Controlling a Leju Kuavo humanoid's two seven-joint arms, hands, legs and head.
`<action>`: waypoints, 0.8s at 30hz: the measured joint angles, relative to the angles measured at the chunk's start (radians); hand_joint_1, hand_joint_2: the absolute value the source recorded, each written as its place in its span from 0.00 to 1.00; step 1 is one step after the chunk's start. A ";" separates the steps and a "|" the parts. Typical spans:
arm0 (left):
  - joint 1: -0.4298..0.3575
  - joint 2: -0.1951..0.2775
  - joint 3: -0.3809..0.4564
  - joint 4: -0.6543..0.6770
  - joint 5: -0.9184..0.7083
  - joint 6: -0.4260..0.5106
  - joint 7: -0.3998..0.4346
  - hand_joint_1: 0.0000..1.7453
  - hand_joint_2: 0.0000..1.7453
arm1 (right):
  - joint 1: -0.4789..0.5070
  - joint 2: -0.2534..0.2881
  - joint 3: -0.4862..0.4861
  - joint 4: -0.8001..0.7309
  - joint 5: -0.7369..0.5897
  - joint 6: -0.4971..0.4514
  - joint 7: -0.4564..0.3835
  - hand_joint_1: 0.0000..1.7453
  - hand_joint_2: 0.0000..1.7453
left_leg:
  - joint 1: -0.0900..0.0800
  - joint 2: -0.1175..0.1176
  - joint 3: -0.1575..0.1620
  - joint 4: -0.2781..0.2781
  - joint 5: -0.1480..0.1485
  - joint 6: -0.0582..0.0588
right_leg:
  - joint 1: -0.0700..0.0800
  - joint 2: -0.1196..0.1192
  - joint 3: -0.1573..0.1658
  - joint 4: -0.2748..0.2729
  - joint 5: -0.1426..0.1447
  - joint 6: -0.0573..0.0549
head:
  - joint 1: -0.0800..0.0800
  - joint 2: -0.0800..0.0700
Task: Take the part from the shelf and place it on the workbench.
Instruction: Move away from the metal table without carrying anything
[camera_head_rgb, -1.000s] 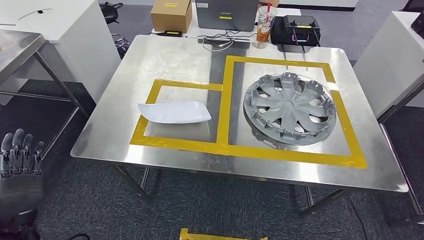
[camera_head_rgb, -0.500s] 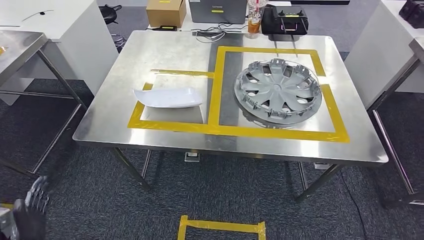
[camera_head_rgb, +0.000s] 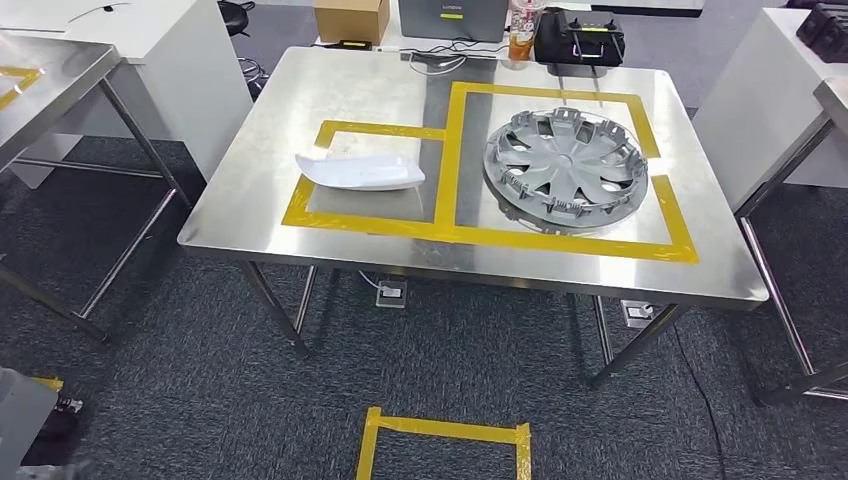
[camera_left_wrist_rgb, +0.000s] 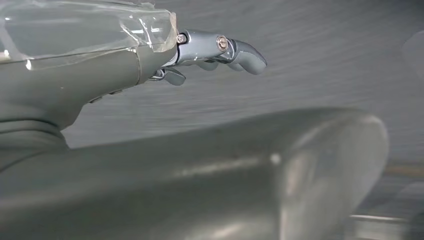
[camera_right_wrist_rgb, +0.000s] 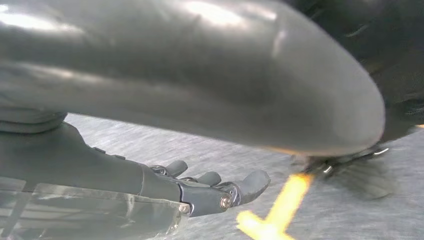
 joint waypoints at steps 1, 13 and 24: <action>0.000 -0.002 0.021 0.029 -0.075 -0.009 0.028 0.00 0.00 | -0.001 -0.001 -0.006 -0.006 0.018 -0.007 -0.002 0.00 0.00 | -0.001 0.000 -0.017 0.000 0.013 0.004 | 0.000 0.001 -0.016 0.063 -0.046 -0.004 | 0.002 0.000; -0.043 -0.018 0.124 0.332 -0.465 0.014 0.109 0.00 0.00 | -0.096 -0.053 0.007 0.167 0.067 -0.201 0.017 0.00 0.00 | 0.003 -0.002 -0.154 0.073 0.083 -0.041 | -0.001 0.000 0.194 -0.124 -0.043 -0.008 | 0.001 0.000; -0.018 0.007 -0.021 0.461 -0.282 0.109 0.144 0.00 0.00 | -0.107 -0.039 0.144 0.167 -0.154 -0.280 0.044 0.00 0.00 | 0.010 -0.009 -0.035 0.067 0.004 -0.043 | 0.000 -0.004 0.155 -0.120 0.002 -0.004 | -0.003 0.000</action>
